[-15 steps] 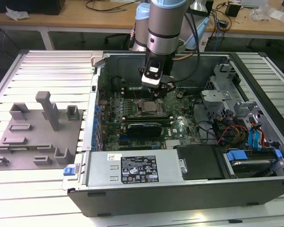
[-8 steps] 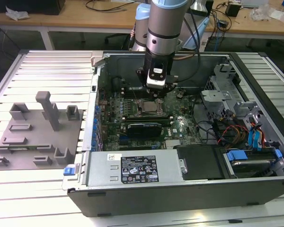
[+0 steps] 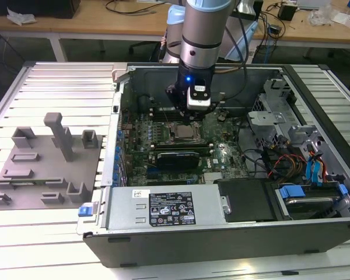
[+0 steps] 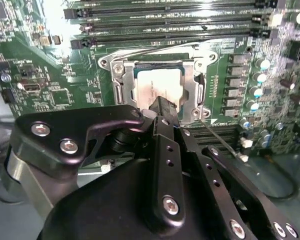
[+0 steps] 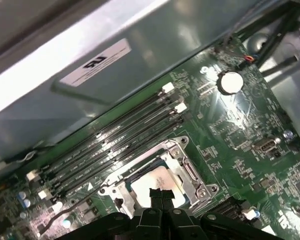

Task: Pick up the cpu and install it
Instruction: 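Close the cpu cover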

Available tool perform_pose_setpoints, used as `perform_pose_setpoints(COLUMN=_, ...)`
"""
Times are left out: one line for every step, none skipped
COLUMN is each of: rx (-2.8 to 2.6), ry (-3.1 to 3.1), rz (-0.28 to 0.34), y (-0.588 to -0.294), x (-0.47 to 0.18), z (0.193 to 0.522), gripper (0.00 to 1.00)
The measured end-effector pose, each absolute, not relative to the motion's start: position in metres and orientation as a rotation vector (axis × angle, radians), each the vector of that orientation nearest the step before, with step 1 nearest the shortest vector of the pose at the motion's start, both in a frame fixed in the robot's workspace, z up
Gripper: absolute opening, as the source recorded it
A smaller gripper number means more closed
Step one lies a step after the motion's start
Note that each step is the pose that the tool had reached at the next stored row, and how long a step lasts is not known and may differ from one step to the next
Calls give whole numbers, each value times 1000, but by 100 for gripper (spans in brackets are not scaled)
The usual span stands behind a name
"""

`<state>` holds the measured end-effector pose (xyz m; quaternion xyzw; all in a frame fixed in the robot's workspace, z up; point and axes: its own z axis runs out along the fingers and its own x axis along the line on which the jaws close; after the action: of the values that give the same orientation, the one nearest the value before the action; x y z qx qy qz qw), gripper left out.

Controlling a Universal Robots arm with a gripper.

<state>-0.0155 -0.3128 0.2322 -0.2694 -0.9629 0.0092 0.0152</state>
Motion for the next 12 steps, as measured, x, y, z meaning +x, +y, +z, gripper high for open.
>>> perform_pose_setpoints(rx=-821, ry=-3000, rz=29, y=-313, x=-15, z=232, gripper=11)
perform_pose_setpoints(rx=-799, ry=-3006, rz=30, y=-313, x=-16, z=232, gripper=11)
perform_pose_setpoints(rx=-782, ry=-3011, rz=30, y=-313, x=-16, z=232, gripper=11)
perform_pose_setpoints(rx=-757, ry=-3017, rz=30, y=-313, x=-16, z=231, gripper=11)
perform_pose_setpoints(rx=-721, ry=-3026, rz=31, y=-313, x=-16, z=231, gripper=11)
perform_pose_setpoints(rx=-706, ry=-3030, rz=31, y=-313, x=-17, z=231, gripper=11)
perform_pose_setpoints(rx=-691, ry=-3033, rz=31, y=-313, x=-17, z=231, gripper=11)
perform_pose_setpoints(rx=-666, ry=-3039, rz=31, y=-313, x=-17, z=230, gripper=11)
perform_pose_setpoints(rx=-645, ry=-3044, rz=31, y=-313, x=-17, z=230, gripper=11)
perform_pose_setpoints(rx=-621, ry=-3049, rz=31, y=-313, x=-17, z=230, gripper=11)
perform_pose_setpoints(rx=-585, ry=-3056, rz=29, y=-313, x=-17, z=230, gripper=11)
perform_pose_setpoints(rx=-558, ry=-3061, rz=28, y=-313, x=-17, z=230, gripper=11)
